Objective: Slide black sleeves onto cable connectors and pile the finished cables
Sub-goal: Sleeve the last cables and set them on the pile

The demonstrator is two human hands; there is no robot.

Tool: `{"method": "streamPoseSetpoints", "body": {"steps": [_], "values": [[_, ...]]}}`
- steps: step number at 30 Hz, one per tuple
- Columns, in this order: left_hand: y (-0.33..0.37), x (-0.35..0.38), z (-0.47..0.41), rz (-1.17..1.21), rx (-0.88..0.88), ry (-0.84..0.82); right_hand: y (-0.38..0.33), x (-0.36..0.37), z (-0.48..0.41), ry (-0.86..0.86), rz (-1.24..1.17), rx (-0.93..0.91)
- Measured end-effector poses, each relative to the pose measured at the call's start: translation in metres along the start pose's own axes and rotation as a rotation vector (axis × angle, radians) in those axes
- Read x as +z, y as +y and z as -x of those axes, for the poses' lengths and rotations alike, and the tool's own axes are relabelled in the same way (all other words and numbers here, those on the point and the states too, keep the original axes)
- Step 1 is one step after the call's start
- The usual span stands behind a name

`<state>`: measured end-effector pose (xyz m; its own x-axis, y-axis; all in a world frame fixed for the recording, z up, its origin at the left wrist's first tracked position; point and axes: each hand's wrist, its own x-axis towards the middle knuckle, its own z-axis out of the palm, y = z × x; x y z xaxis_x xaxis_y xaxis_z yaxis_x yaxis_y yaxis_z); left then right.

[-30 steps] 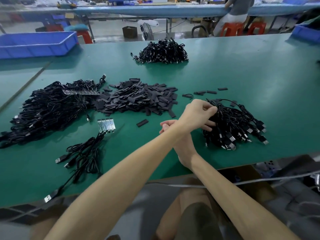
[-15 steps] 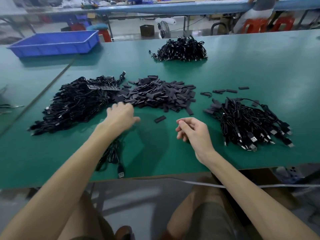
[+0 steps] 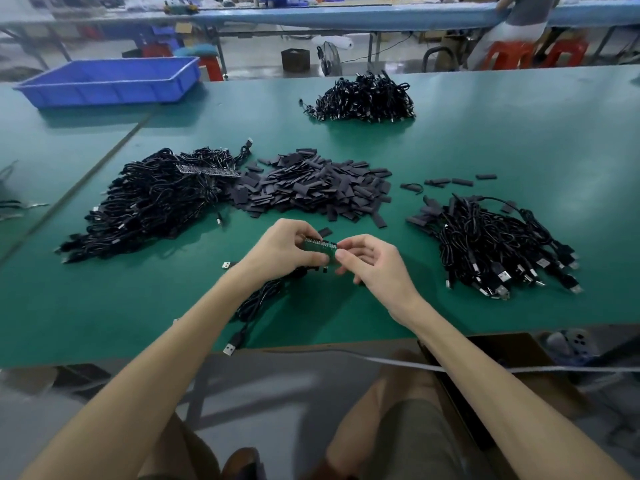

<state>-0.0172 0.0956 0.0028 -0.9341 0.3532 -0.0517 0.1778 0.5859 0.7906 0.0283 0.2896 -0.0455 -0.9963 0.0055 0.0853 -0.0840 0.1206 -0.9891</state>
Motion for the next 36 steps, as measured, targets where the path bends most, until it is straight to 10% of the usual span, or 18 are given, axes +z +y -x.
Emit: {"method": "streamPoseSetpoints", "body": {"steps": [27, 36], "values": [[0.031, 0.039, 0.015, -0.309, 0.003, 0.283, 0.005, 0.001, -0.004, 0.091, 0.163, 0.055], [0.019, -0.013, 0.013, 0.231, -0.079, 0.205, 0.003, -0.001, -0.002, 0.14, -0.015, 0.054]]}}
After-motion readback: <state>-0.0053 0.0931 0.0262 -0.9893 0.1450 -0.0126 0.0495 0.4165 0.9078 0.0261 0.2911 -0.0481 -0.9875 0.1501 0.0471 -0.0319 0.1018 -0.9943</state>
